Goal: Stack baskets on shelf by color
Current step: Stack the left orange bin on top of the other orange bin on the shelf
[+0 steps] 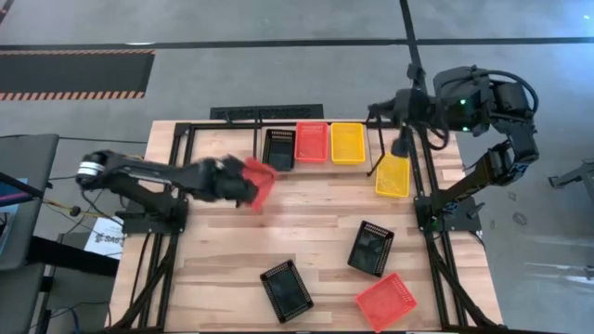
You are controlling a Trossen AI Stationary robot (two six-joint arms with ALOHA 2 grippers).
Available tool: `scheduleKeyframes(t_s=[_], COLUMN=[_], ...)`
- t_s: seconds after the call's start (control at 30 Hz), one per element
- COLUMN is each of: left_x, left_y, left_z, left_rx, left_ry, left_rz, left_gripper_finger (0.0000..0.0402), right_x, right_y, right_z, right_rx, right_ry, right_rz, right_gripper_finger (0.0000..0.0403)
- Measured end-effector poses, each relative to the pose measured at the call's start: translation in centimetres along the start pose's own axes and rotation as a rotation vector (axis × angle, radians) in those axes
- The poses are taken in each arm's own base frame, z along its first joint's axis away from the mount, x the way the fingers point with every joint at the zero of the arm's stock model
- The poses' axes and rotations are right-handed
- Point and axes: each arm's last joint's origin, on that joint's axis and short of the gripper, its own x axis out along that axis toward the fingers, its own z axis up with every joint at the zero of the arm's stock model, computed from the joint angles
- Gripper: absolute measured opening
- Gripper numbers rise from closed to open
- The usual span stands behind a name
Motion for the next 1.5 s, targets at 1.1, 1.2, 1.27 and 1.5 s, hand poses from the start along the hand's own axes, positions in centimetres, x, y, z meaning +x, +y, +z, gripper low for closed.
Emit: scheduleKeyframes(t_s=[1.1, 1.2, 1.27, 1.5], left_x=[-5.4, -5.6, -5.5, -4.1], left_y=[4.7, 5.2, 5.6, 7.1], left_z=[11.1, 12.0, 12.4, 13.7], left_rx=[-0.037, -0.031, -0.027, -0.027], left_ry=[-0.826, -0.889, -0.91, -0.916], left_rz=[-0.188, -0.211, -0.214, -0.179], left_gripper_finger=[0.0, 0.0, 0.0, 0.0], right_x=[14.9, 15.1, 15.2, 16.2], right_y=[4.7, 4.5, 4.7, 5.4], right_z=[-0.7, -0.9, -0.9, -1.4], right_rx=[0.235, 0.296, 0.308, 0.351], right_ry=[-0.394, -0.408, -0.399, -0.353], right_rz=[-0.441, -0.391, -0.376, -0.345], right_gripper_finger=[0.0033, 0.0037, 0.0037, 0.006])
